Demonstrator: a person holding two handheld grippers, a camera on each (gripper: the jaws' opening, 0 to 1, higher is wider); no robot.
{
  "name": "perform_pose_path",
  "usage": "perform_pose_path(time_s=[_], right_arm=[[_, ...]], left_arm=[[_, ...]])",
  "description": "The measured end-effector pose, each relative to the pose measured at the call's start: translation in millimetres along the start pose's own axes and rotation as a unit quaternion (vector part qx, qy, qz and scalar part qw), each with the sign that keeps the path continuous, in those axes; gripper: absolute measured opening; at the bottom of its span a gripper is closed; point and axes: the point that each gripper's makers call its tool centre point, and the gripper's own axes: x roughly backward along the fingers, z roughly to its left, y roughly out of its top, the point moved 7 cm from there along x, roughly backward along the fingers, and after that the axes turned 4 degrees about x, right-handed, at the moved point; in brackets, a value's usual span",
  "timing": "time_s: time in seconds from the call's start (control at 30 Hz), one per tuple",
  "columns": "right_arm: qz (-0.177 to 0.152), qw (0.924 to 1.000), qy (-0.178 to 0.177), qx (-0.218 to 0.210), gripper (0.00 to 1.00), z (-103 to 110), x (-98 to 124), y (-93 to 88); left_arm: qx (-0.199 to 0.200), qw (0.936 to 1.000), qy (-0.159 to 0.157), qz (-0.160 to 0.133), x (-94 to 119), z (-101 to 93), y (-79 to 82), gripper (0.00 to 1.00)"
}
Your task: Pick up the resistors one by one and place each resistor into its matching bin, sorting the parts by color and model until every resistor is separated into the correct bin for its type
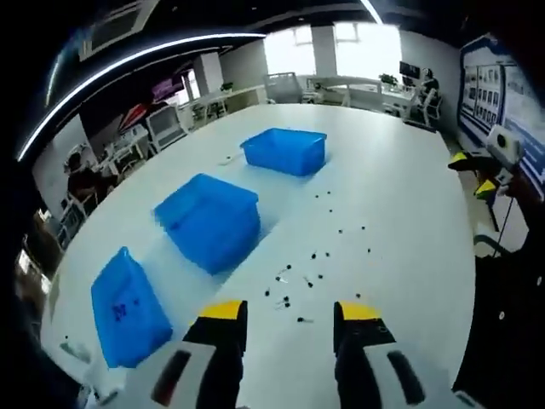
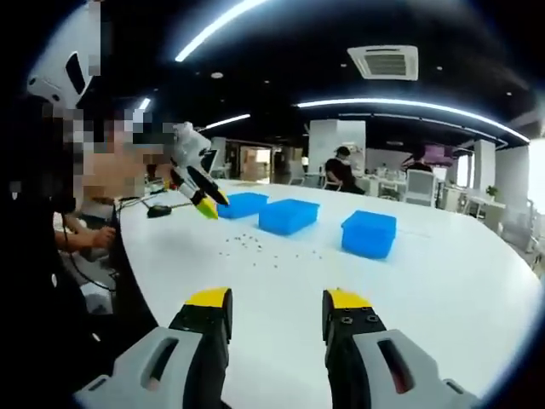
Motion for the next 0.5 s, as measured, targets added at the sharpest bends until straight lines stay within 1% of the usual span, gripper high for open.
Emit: perform_pose_path(time_s=[0.13,0.17,0.2,0.27,0.3,0.4,0.5], right_arm=[[0.003,1.0,-0.005,-0.006,0.44,-2.1,1.2,-3.4],[0.003,1.0,-0.006,-0.007,0.44,-2.6,1.3,-3.9],[0.003,0.9999,-0.006,-0.008,0.44,-3.1,1.4,-4.3],[0.003,0.9999,-0.008,-0.009,0.44,-3.8,1.5,-4.6],[0.002,0.9999,-0.009,-0.011,0.44,-4.2,1.7,-4.5],[0.002,0.9999,-0.01,-0.011,0.44,-4.5,2.5,-4.7],[0.003,0.9999,-0.011,-0.012,0.44,-4.8,4.3,-6.0]], left_arm=[[-0.012,0.9997,0.0,0.02,-11.7,8.3,8.6,0.36],[-0.01,0.9995,-0.001,0.03,-16.3,12.0,9.2,0.36],[0.005,0.9991,0.008,0.043,-19.8,15.0,8.2,0.36],[-0.002,0.9989,0.006,0.046,-26.5,18.2,8.2,0.34],[0.0,0.9984,0.004,0.056,-30.8,20.6,6.1,0.34],[-0.001,0.9977,0.003,0.068,-38.0,23.7,3.0,0.32],[0.007,0.9973,0.001,0.074,-43.6,26.1,1.6,0.3]])
